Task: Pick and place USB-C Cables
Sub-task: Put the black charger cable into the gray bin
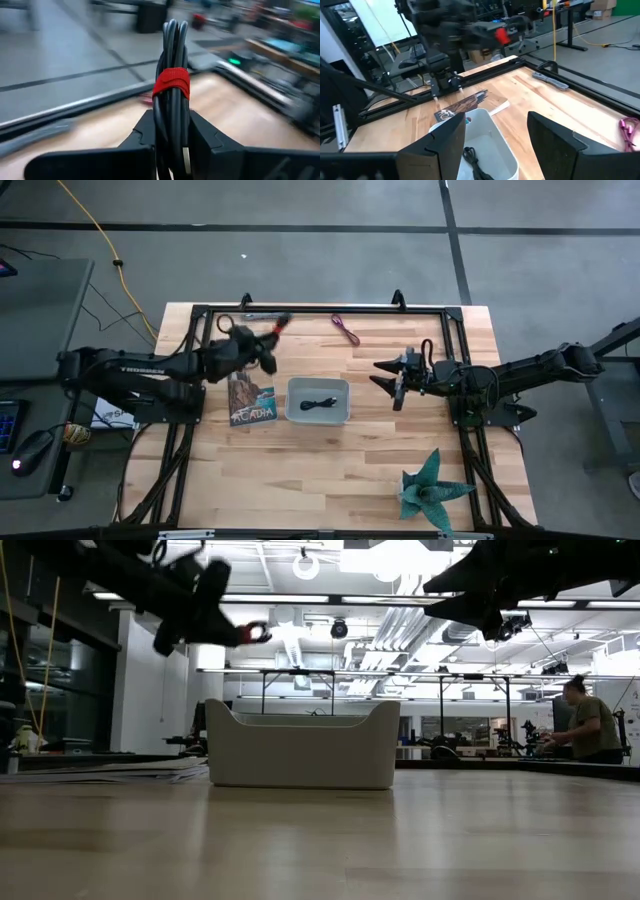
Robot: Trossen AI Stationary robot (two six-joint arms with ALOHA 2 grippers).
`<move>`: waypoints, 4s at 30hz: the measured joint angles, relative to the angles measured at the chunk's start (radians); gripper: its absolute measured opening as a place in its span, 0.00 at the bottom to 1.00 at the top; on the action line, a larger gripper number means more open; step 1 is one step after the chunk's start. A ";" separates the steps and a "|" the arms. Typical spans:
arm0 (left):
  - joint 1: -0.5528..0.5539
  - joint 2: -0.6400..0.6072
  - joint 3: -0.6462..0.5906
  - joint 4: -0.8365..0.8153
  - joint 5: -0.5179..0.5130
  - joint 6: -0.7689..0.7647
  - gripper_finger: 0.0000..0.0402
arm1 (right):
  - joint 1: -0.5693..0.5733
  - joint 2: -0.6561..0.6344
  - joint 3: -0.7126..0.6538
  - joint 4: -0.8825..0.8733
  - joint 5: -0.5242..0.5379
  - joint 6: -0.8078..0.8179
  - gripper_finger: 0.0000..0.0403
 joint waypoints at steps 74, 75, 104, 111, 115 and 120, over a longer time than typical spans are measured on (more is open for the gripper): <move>-0.547 0.446 0.334 0.105 0.258 0.244 0.07 | 0.000 0.000 0.000 -0.002 0.017 -0.019 0.51; -0.552 0.446 0.345 0.076 0.251 0.244 0.07 | 0.000 0.000 0.000 -0.002 0.017 -0.019 0.51; -0.370 0.727 0.487 -0.388 0.122 0.208 0.07 | 0.000 0.000 0.000 -0.002 0.017 -0.008 0.51; -0.368 0.727 0.468 -0.394 0.108 0.192 0.07 | 0.000 0.000 0.000 -0.002 0.017 -0.008 0.51; -0.366 0.727 0.465 -0.398 0.107 0.192 0.08 | 0.000 0.000 0.000 -0.002 0.017 -0.009 0.51; -0.366 0.727 0.465 -0.398 0.107 0.192 0.09 | 0.000 0.000 0.000 -0.002 0.017 -0.009 0.51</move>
